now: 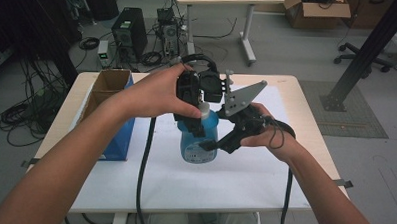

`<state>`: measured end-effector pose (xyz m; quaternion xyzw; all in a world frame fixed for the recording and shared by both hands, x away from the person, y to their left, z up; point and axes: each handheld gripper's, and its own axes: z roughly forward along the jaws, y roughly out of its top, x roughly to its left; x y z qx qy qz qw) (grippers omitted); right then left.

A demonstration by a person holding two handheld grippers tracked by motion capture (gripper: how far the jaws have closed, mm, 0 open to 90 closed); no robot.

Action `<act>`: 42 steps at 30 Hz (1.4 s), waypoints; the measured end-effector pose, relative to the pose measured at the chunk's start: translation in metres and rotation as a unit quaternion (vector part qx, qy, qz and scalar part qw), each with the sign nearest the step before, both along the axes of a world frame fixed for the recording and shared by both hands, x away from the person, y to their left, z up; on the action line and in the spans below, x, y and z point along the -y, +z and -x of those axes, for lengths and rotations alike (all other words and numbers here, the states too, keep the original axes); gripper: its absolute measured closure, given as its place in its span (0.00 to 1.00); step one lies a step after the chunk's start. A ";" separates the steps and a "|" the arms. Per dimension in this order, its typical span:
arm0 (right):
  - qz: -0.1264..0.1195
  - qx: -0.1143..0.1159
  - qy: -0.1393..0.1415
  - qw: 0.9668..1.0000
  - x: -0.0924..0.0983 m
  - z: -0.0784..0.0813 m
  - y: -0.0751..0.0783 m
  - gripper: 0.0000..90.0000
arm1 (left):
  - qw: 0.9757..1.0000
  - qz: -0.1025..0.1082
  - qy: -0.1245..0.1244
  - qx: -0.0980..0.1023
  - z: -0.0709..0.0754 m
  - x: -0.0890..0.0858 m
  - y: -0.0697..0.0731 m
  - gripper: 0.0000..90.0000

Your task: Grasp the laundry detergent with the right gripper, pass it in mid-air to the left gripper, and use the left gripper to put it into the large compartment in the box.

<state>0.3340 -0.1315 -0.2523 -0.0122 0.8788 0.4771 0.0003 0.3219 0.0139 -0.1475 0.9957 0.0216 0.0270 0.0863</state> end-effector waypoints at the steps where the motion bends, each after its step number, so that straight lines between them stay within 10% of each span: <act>1: 0.000 0.000 0.000 1.000 0.000 0.000 0.000 0.32 | 1.000 0.000 0.000 0.000 0.000 0.000 0.000 0.42; 15: 0.071 -0.023 -0.064 0.995 0.044 -0.004 -0.007 0.11 | 0.996 -0.003 0.083 0.023 -0.007 -0.019 0.019 0.42; 26: 0.086 -0.020 -0.112 0.990 0.080 -0.002 0.004 0.07 | 0.983 0.003 0.177 0.039 -0.021 -0.046 0.039 0.42; 36: 0.122 -0.029 -0.142 0.982 0.103 0.000 0.009 0.06 | 0.954 0.012 0.297 0.050 -0.036 -0.077 0.060 0.42; 40: 0.141 -0.025 -0.158 0.977 0.112 0.000 0.012 0.07 | 0.936 0.018 0.346 0.059 -0.042 -0.091 0.070 0.42; 42: 0.152 -0.026 -0.166 0.974 0.118 0.000 0.013 0.07 | 0.924 0.025 0.377 0.064 -0.044 -0.100 0.074 0.42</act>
